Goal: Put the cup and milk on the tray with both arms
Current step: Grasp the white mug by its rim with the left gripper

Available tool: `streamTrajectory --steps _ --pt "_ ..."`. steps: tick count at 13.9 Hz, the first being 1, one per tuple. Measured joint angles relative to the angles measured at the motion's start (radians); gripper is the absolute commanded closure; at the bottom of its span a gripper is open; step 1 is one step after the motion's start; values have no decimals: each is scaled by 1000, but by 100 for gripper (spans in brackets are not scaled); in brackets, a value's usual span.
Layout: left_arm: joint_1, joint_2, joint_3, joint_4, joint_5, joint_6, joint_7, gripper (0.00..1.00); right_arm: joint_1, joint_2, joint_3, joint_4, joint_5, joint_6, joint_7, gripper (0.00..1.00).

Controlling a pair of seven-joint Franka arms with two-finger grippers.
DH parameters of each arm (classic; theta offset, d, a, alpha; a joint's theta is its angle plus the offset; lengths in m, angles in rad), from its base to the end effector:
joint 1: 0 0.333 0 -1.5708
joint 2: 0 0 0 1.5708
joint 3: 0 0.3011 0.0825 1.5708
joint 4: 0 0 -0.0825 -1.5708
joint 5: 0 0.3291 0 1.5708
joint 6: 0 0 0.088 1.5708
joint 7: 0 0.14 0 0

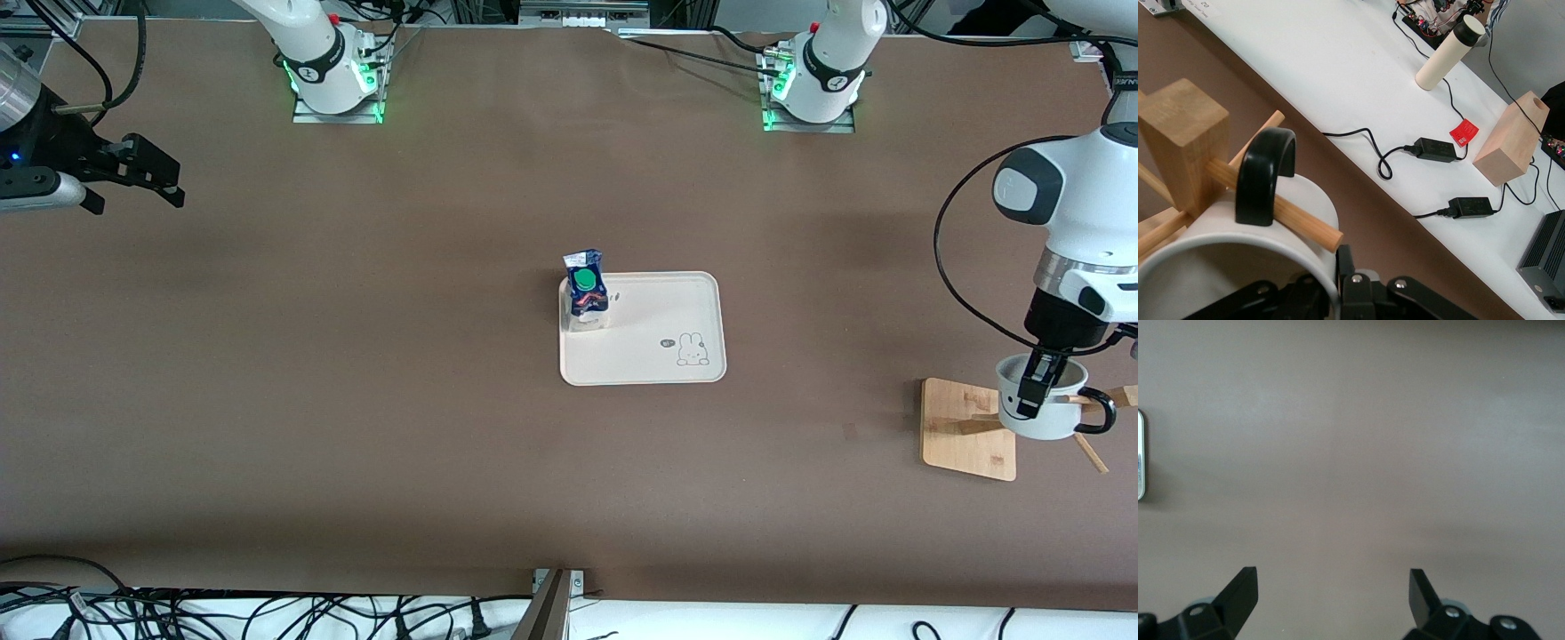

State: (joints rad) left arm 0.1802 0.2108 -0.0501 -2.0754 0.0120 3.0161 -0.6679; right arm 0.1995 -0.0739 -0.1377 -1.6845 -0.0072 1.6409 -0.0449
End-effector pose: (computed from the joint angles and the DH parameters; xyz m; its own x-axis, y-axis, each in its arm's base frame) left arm 0.5999 0.0792 0.4111 0.5042 0.6873 0.5228 0.5544 -0.7218 0.4142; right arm 0.4838 0.0267 0.5711 0.9938 0.1070 0.0297 0.1071 -0.9942 -0.0016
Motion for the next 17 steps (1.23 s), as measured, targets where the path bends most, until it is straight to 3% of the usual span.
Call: streamTrajectory --steps 5,17 --pt "-2 -33 -43 -1 1 -42 29 100 0 0 0 0 0 0 0 0" --pt "-4 -92 -113 3 1 -93 347 100 0 0 -2 0 0 0 0 0"
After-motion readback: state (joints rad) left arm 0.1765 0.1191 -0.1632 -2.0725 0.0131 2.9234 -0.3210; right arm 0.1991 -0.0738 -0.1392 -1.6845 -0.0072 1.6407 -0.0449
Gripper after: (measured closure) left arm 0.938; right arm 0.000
